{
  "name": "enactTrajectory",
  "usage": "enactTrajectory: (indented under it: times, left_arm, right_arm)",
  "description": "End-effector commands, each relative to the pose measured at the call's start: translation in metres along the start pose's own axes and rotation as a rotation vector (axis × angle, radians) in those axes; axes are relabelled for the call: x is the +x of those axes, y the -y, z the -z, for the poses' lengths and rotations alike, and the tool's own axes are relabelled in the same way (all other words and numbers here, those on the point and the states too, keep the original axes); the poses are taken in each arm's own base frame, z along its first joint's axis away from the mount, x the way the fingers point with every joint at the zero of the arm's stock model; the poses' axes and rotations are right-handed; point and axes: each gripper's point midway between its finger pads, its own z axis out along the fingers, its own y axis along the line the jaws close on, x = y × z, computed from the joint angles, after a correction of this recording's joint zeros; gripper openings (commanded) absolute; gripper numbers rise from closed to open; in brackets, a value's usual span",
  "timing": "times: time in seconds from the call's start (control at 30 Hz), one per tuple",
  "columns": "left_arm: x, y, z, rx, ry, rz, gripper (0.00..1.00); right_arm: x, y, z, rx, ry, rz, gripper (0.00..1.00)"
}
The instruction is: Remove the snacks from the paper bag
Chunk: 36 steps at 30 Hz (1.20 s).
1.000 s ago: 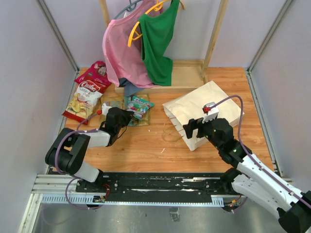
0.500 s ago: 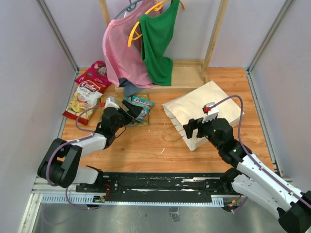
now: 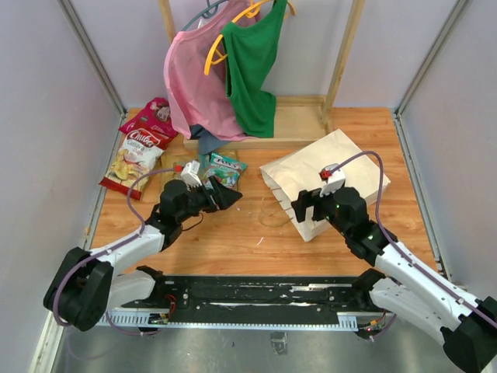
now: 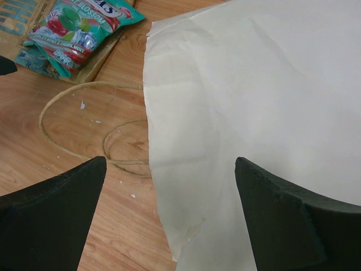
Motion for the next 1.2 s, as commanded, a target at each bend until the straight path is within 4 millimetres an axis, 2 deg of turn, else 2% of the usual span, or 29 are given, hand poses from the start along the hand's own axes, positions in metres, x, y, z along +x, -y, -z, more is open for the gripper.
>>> enactTrajectory:
  times: [0.0,0.13,0.27,0.4,0.5,0.6,0.77,1.07,1.17]
  left_arm:
    - [0.027,0.009,-0.010,0.035,-0.124,-0.065,1.00]
    - [0.051,-0.002,-0.025,0.025,-0.194,-0.011,0.98]
    - [0.072,-0.005,-0.040,0.079,-0.251,0.057,0.79]
    - [0.087,0.010,-0.057,0.175,-0.309,0.081,0.59]
    - [0.094,0.023,-0.069,0.218,-0.338,0.077,0.50]
    - [0.095,0.033,-0.077,0.238,-0.339,0.063,0.47]
    - [0.090,0.037,-0.091,0.223,-0.335,0.048,0.49]
    - [0.104,0.039,-0.122,0.195,-0.369,0.057,0.49]
    - [0.108,0.037,-0.127,0.198,-0.358,0.100,0.49]
  right_arm:
    - [-0.008,-0.002,-0.001,-0.006,0.010,-0.027,0.98]
    - [-0.009,-0.002,0.002,-0.014,0.024,-0.034,0.98]
    - [-0.009,-0.003,0.004,-0.018,0.035,-0.037,0.98]
    - [-0.008,-0.004,0.003,-0.023,0.031,-0.037,0.98]
    - [-0.006,-0.003,0.001,-0.021,0.023,-0.038,0.98]
    - [-0.005,-0.003,0.001,-0.017,0.020,-0.035,0.98]
    - [-0.003,-0.001,0.000,-0.011,0.016,-0.032,0.98]
    - [-0.001,0.002,0.001,0.002,0.015,-0.016,0.98]
    - [-0.001,0.005,0.002,0.014,0.018,-0.012,0.98]
